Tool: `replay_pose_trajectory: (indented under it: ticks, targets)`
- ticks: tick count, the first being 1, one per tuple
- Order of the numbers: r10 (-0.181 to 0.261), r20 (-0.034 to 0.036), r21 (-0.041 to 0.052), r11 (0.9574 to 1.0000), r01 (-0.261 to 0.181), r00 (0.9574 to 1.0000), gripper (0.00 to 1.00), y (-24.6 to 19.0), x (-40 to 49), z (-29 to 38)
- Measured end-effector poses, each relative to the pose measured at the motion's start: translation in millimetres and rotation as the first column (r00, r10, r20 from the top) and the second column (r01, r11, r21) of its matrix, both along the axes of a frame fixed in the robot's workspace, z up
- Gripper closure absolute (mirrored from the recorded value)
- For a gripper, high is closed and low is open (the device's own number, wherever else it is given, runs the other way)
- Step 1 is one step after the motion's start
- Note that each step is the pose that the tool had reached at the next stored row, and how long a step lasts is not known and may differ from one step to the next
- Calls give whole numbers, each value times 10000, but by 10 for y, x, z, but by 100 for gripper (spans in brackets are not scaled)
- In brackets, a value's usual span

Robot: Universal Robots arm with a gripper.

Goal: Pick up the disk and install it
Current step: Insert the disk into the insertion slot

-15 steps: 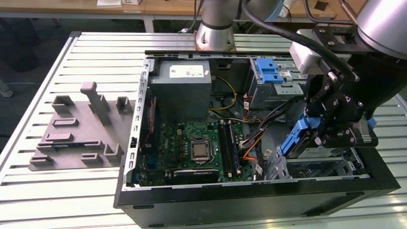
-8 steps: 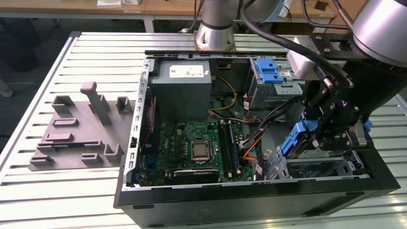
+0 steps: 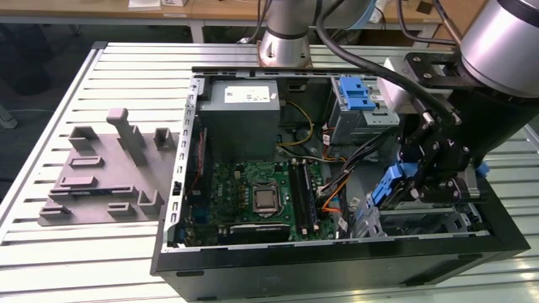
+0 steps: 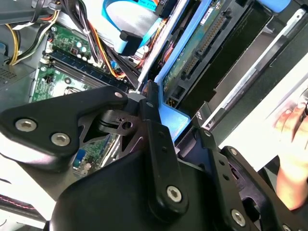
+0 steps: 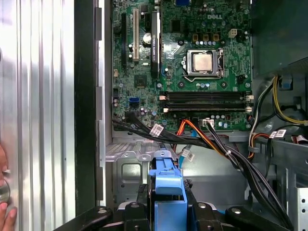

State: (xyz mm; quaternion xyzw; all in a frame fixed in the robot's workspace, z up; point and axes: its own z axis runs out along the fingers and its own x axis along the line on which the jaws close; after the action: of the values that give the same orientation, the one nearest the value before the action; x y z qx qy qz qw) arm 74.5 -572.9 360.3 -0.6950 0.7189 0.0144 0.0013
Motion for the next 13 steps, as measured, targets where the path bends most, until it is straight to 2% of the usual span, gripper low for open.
replay_pose_trajectory:
  ticks: [13]
  targets:
    - [0, 0, -1, 10000, 0, 10000, 64, 0, 0, -117]
